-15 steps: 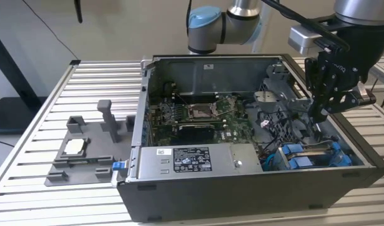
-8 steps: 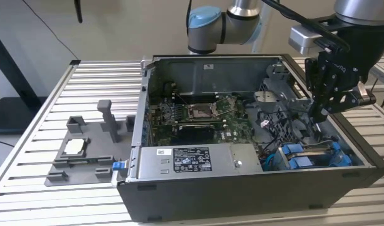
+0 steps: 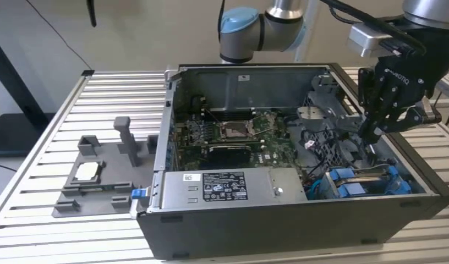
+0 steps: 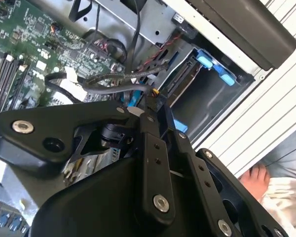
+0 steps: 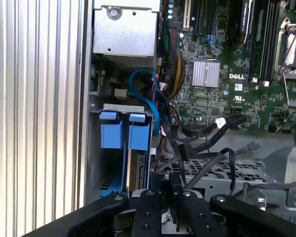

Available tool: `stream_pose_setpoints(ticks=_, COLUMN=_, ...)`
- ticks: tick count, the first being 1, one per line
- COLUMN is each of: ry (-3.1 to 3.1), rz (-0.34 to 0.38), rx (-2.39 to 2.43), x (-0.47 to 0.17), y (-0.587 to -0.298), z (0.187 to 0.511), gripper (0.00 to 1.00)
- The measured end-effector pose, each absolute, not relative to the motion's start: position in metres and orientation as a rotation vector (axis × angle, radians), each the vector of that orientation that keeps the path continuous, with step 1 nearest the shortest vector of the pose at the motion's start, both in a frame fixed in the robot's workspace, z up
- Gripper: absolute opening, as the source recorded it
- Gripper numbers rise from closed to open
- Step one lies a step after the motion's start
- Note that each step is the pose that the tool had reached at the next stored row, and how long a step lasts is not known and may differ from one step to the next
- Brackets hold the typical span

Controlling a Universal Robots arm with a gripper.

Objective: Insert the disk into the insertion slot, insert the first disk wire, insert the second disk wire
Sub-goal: 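Insert the first disk wire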

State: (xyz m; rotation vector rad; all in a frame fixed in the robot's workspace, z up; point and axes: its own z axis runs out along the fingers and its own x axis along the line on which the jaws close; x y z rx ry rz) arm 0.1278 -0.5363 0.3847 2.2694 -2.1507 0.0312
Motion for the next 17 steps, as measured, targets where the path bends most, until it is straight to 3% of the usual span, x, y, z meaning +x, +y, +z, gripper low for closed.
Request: stream_pose_setpoints(ticks=17, ry=-2.071, rz=-0.152, rx=2.19, x=0.16, y=-0.552, z=0.38, gripper=0.19)
